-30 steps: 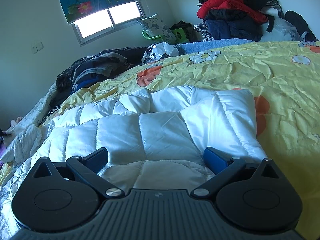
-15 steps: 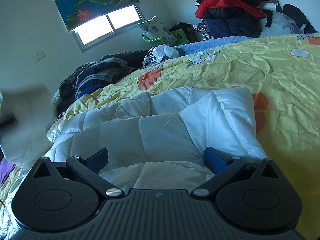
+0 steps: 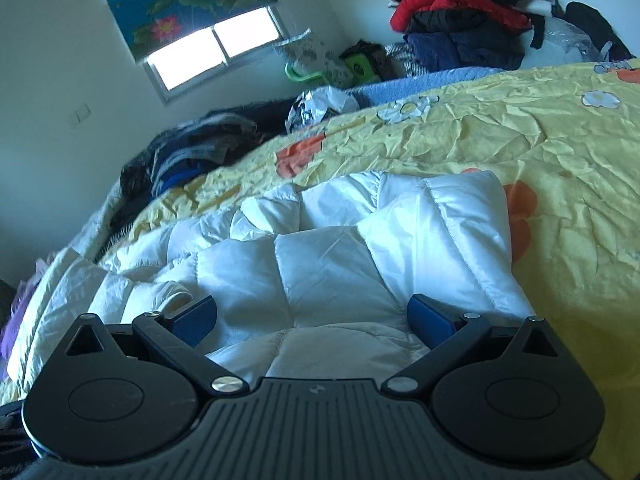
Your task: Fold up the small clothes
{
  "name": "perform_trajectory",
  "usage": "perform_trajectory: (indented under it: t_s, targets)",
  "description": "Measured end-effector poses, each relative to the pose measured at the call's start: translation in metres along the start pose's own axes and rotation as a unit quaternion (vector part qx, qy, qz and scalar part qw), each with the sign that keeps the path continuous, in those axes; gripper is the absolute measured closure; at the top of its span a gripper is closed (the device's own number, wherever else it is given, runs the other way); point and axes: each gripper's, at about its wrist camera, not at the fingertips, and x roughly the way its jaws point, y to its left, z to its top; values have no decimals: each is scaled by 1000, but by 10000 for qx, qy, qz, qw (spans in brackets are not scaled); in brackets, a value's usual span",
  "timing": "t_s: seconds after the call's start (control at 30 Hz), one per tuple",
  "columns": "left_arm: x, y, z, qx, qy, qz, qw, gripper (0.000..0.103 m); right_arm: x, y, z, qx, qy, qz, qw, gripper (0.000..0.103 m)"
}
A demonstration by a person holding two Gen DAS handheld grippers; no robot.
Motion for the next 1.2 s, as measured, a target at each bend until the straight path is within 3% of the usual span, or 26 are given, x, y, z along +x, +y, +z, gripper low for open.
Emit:
perform_trajectory:
  t_s: [0.03,0.07,0.1,0.17,0.27,0.33,0.43,0.5,0.57,0.6,0.63,0.67,0.8,0.9,0.97,1.1,1.2]
  targets:
    - [-6,-5,-1,64,-55,-32,10000,26,-2,4,7,143,129,-129,9997,2]
    - [-9,-7,-3,128,-113,-3,9999,19,-8,8,13,431,139,-155,9989,1]
    - [-9,-9,-3,175,-153,38,9997,18,-14,10,17,716,80,25,9974,1]
    - [-7,-9,-2,170,-162,13,9997,18,-23,18,24,1114,119,796,9905,1]
    - [-3,-8,-1,115,-185,-40,9998,18,-6,28,27,1726,950,1606,9672,1]
    - [-2,-9,-1,129,-195,-39,9997,18,12,33,25,2049,1481,1808,9505,5]
    - [-8,-9,-3,136,-215,-48,9997,18,34,41,24,2103,1891,1745,9432,18]
    - [-9,-9,-3,136,-206,-38,9997,18,49,45,24,2084,2171,1620,9398,32]
    - [-9,-8,-3,130,-195,-27,9997,18,58,48,23,2085,2310,1595,9369,56]
    - [-9,-8,-2,123,-192,-17,9997,18,59,51,22,2021,2320,1611,9378,63]
    - [-8,-8,-2,117,-190,-7,9998,18,60,55,20,1929,2327,1580,9400,82]
    - [-9,-9,-2,118,-192,-4,9997,18,60,58,19,1827,2283,1560,9435,86]
    - [-22,-11,-1,58,-290,19,9996,18,53,62,22,1647,2081,1610,9506,87]
    - [-58,-13,8,-200,-389,-519,9977,18,39,64,33,1473,1874,1675,9566,88]
    - [-90,-15,16,-48,-694,-681,9953,18,22,59,46,1394,1688,1785,9593,88]
    - [-136,-12,40,451,-1285,-559,9891,13,-21,38,76,1290,1255,1889,9654,88]
    - [-144,6,58,538,-1519,-296,9865,6,-52,7,93,1328,925,1663,9727,88]
